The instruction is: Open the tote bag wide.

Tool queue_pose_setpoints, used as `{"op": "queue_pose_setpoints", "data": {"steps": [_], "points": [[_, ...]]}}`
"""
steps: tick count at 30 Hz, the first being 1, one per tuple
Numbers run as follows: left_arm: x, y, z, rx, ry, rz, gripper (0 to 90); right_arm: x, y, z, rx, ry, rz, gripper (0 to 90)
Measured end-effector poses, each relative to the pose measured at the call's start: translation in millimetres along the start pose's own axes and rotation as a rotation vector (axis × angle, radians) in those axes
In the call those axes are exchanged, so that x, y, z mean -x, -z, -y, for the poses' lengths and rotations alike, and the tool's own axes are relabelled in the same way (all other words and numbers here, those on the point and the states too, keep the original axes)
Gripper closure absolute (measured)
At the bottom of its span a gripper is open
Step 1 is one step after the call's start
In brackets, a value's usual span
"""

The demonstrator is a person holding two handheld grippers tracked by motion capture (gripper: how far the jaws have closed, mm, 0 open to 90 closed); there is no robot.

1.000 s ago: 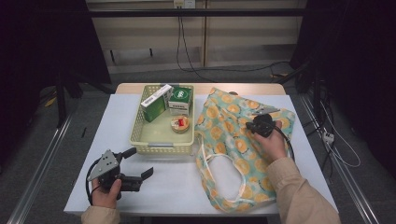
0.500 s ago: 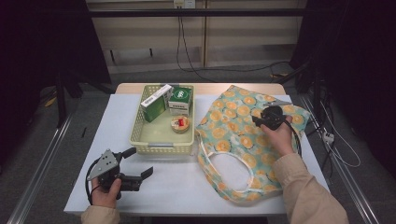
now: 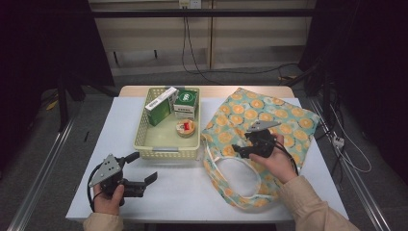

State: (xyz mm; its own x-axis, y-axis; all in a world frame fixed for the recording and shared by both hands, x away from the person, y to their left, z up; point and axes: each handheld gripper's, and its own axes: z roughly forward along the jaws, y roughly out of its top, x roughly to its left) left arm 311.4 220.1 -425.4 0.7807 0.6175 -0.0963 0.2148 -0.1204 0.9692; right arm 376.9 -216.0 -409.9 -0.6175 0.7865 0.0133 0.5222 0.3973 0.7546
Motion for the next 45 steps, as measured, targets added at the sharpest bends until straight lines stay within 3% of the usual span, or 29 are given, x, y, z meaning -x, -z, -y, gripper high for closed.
{"op": "queue_pose_setpoints", "data": {"steps": [10, 13, 21, 24, 26, 29, 32, 33, 39, 45], "points": [[-0.3, 0.6, 0.3, 0.0, 0.003, -0.004, 3.2, -61.1, -9.4, 5.6, -0.028, 0.084, -0.119, 32.9], [-0.6, 1.2, 0.5, 0.002, 0.009, -0.006, 3.2, -72.1, -14.9, 6.8, -0.036, 0.093, -0.151, 33.2], [-1.2, 0.5, 1.5, -0.002, 0.011, -0.003, 3.2, -88.4, -31.6, 15.1, -0.082, 0.127, -0.179, 36.8], [-1.1, 0.4, 1.7, -0.004, 0.013, -0.004, 3.2, -91.2, -36.5, 18.4, -0.102, 0.14, -0.169, 37.0], [-0.8, 0.4, 1.7, -0.003, 0.014, -0.004, 3.2, -91.6, -40.2, 21.2, -0.118, 0.144, -0.168, 42.7], [-1.4, 0.5, 1.7, -0.002, 0.012, -0.003, 3.2, -92.0, -40.4, 22.2, -0.113, 0.148, -0.178, 57.0], [-1.6, 1.0, 1.6, -0.002, 0.013, -0.005, 3.2, -90.5, -39.1, 21.2, -0.121, 0.143, -0.197, 83.5], [-1.4, 1.2, 1.5, -0.002, 0.013, -0.005, 3.2, -88.6, -38.9, 20.7, -0.125, 0.136, -0.195, 87.2], [-1.7, 0.8, 1.6, -0.002, 0.01, -0.004, 3.2, -72.1, -29.4, 10.8, -0.062, 0.069, -0.186, 90.0], [-1.7, 1.2, 1.4, 0.001, 0.013, -0.005, 3.2, -56.4, -2.5, -20.3, 0.043, 0.029, -0.159, 90.0]]}}
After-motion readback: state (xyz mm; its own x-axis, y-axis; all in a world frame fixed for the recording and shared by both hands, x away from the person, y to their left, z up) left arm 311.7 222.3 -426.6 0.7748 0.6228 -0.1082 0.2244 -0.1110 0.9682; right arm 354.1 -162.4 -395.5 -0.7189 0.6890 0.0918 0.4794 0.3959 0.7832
